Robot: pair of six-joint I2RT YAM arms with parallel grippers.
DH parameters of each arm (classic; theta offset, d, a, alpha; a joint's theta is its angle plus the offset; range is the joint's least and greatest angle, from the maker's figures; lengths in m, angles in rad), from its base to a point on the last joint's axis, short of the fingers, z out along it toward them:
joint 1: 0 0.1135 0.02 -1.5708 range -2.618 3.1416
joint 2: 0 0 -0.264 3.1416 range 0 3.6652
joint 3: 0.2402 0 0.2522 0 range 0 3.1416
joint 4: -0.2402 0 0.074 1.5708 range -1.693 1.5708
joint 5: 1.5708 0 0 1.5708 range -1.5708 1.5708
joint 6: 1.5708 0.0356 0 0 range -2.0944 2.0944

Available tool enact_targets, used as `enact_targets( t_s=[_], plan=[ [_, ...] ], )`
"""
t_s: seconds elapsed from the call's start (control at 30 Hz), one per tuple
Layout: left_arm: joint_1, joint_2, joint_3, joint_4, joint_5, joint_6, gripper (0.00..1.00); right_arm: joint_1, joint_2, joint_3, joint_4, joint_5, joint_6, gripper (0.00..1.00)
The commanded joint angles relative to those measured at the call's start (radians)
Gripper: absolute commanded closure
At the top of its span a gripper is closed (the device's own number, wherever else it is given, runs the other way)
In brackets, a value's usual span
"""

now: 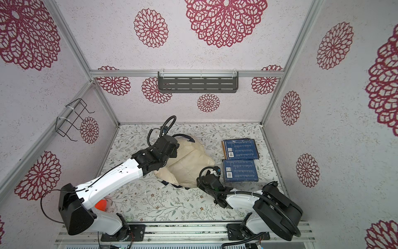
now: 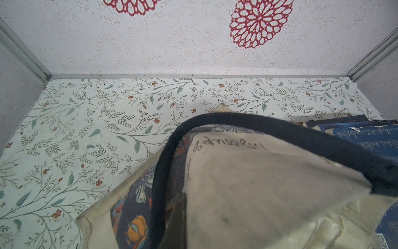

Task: Take out the books from the canvas bag
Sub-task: Adjust the canvas bag at the center of the board.

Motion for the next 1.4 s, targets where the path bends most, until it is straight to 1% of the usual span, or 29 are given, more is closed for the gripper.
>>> enact_targets(
  t_s=[0.0,0.2,0.27,0.5,0.63,0.67,0.7,0.77,0.8,0.83,0.93,0.97,1.1,1.17,1.23,1.3,1.37],
  plan=[
    [0.007,-0.029,-0.007,0.038,0.026,-0.051,1.00,0.004,-0.026,0.054,0.024,0.054,-0.050,0.73],
    [0.006,-0.045,-0.038,0.057,0.034,-0.060,1.00,0.004,-0.032,0.073,0.028,0.056,-0.090,0.96],
    [0.008,-0.049,-0.045,0.061,0.038,-0.063,1.00,0.002,-0.031,0.079,0.026,0.056,-0.098,1.00],
    [0.012,-0.069,-0.064,0.077,0.052,-0.058,1.00,-0.002,-0.036,0.102,0.001,0.054,-0.122,1.00],
    [0.023,-0.079,-0.068,0.083,0.064,-0.045,1.00,-0.010,-0.056,0.134,-0.043,0.061,-0.157,1.00],
    [0.028,-0.080,-0.068,0.080,0.068,-0.045,0.97,-0.014,-0.059,0.146,-0.053,0.055,-0.174,1.00],
    [0.034,-0.082,-0.067,0.078,0.071,-0.045,0.90,-0.018,-0.062,0.160,-0.069,0.049,-0.187,1.00],
    [0.051,-0.092,-0.066,0.078,0.084,-0.039,0.69,-0.023,-0.070,0.197,-0.112,0.046,-0.218,1.00],
    [0.059,-0.095,-0.065,0.078,0.093,-0.039,0.61,-0.028,-0.073,0.214,-0.130,0.039,-0.232,1.00],
    [0.071,-0.102,-0.062,0.078,0.105,-0.038,0.53,-0.031,-0.074,0.234,-0.151,0.033,-0.248,1.00],
    [0.100,-0.123,-0.054,0.093,0.142,-0.030,0.35,-0.049,-0.068,0.290,-0.202,0.005,-0.279,1.00],
    [0.108,-0.127,-0.047,0.094,0.150,-0.027,0.31,-0.054,-0.063,0.306,-0.212,-0.003,-0.289,1.00],
    [0.127,-0.146,-0.012,0.089,0.153,0.001,0.22,-0.087,-0.038,0.370,-0.256,-0.051,-0.314,1.00],
    [0.143,-0.166,0.005,0.089,0.158,0.012,0.12,-0.097,-0.021,0.416,-0.287,-0.072,-0.334,1.00],
    [0.158,-0.189,0.021,0.089,0.158,0.028,0.05,-0.099,-0.010,0.462,-0.327,-0.066,-0.354,1.00],
    [0.173,-0.218,0.037,0.089,0.153,0.042,0.01,-0.104,-0.002,0.499,-0.351,-0.061,-0.369,1.00],
    [0.191,-0.253,0.043,0.090,0.148,0.051,0.02,-0.118,0.006,0.538,-0.383,-0.062,-0.380,1.00]
  ],
)
